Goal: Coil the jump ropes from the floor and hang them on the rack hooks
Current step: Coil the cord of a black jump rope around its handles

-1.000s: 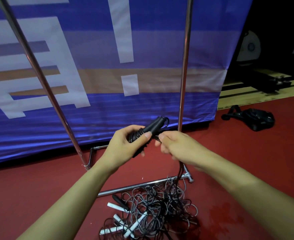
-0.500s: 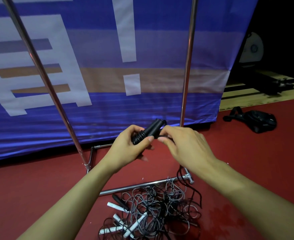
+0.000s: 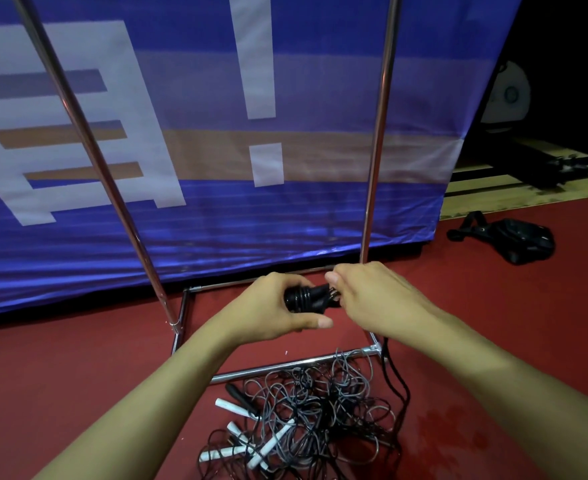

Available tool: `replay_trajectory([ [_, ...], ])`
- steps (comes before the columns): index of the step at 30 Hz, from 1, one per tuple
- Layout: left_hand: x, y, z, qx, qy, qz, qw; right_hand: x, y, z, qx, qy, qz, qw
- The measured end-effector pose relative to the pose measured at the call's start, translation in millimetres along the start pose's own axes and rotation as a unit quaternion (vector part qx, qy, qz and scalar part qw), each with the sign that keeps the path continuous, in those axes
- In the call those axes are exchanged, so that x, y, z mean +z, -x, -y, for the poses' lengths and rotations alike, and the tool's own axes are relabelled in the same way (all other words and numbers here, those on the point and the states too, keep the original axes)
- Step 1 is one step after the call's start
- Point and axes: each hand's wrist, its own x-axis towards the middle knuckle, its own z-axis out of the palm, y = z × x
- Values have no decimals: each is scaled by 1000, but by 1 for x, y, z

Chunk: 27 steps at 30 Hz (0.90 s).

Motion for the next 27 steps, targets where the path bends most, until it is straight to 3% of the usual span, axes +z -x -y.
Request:
replay_trajectory([
  [3,3,1,-6,1,-27,-7,1000,-9,5,7,-58,131,-49,988],
  [5,2,2,-7,2,-45,13,999,-14,2,2,-120,125,-45,984],
  [9,-5,7,-4,-12,-63,70,995,-20,3,-15,-172,69,111,976],
  [16,-20,14,-12,-70,35,191,978,-3,-11,-28,-321,148,-71,933],
  [19,-25,19,-10,-48,97,214,971,14,-19,-39,-326,9,-37,944],
  [23,-25,24,-10,-19,160,247,955,20,-15,-34,-231,-232,137,935],
  [27,-24,25,-13,1,178,252,951,22,-16,-32,-172,-279,133,935],
])
